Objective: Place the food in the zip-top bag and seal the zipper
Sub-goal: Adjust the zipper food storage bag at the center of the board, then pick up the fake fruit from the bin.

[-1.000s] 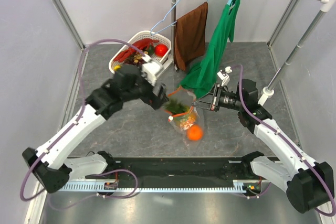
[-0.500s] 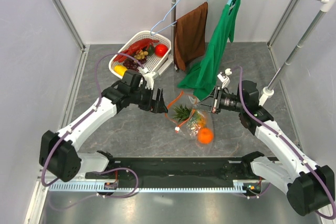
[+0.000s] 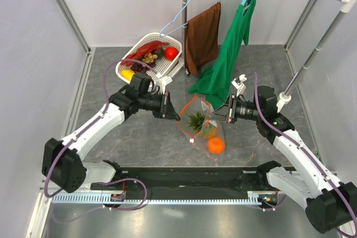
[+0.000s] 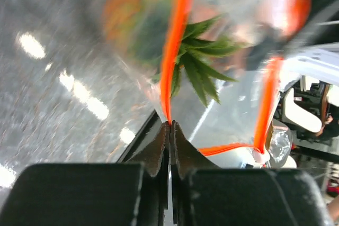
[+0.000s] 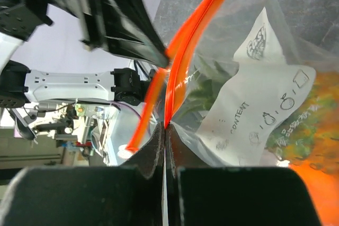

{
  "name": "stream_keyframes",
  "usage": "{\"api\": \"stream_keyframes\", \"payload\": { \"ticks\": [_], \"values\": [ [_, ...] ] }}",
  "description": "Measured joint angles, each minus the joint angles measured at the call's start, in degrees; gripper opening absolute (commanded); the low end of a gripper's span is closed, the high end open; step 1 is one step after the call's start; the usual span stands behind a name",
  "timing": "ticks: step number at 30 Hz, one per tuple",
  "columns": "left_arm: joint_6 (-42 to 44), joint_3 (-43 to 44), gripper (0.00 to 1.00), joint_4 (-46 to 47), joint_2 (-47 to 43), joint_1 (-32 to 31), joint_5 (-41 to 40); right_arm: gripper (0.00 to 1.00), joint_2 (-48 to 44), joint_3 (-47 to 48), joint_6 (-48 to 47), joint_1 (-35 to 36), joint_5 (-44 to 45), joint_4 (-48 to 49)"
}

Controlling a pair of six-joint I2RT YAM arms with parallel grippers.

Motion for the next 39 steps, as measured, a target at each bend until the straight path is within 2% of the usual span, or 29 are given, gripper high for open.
{"api": "stream_keyframes", "payload": {
  "ticks": [7, 13, 15, 16, 17, 18, 21, 22, 26, 29, 34, 39],
  "values": [
    [2.19, 12.22, 0.02, -4.66, -4.83, -0.42, 0.85, 0.00, -3.04, 7.06, -4.44, -0.04, 0.09, -7.72],
    [4.02, 13.16, 0.04, -8.13, -2.60, -0.37, 0.31, 0.00, -3.21, 8.00, -5.46, -0.04, 0.70, -10.32],
    [4.46, 13.16, 0.17, -9.25, -1.42, -0.22, 0.07, 0.00, -3.10, 8.00, -5.64, -0.04, 1.11, -10.86],
    [4.81, 13.16, 0.34, -9.75, -1.14, -0.04, -0.22, 0.00, -3.08, 7.98, -5.75, -0.04, 1.29, -10.97],
    [5.22, 13.16, 0.46, -10.21, -1.07, 0.31, -0.68, 0.00, -3.08, 7.96, -5.84, -0.04, 1.40, -10.99],
    [5.84, 13.16, 0.62, -10.47, -1.14, 0.83, -0.85, 0.00, -3.08, 7.82, -5.86, -0.04, 1.62, -10.99],
    [7.58, 13.22, 0.79, -11.06, -1.66, 4.59, -1.38, 0.00, -2.82, 6.82, -5.86, -0.04, 2.29, -10.99],
    [8.11, 13.22, 0.81, -11.13, -1.88, 6.01, -1.73, 0.00, -2.60, 6.45, -5.84, -0.04, 2.62, -11.06],
    [11.21, 13.38, 0.81, -11.26, -3.39, 15.06, -5.97, 0.00, -2.23, 5.51, -5.86, -0.04, 3.26, -11.21],
    [14.19, 14.43, 0.76, -11.15, -3.04, 19.69, -11.87, 0.00, -2.23, 5.49, -5.84, -0.04, 3.37, -11.19],
    [20.55, 20.28, 0.72, -8.90, 3.65, 20.70, -22.51, 0.00, -2.12, 5.49, -5.84, -0.04, 3.91, -11.17],
    [25.99, 25.53, 0.63, -5.77, 14.23, 20.70, -27.47, 0.00, -1.90, 5.49, -5.84, -0.04, 4.15, -11.15]
  ]
}}
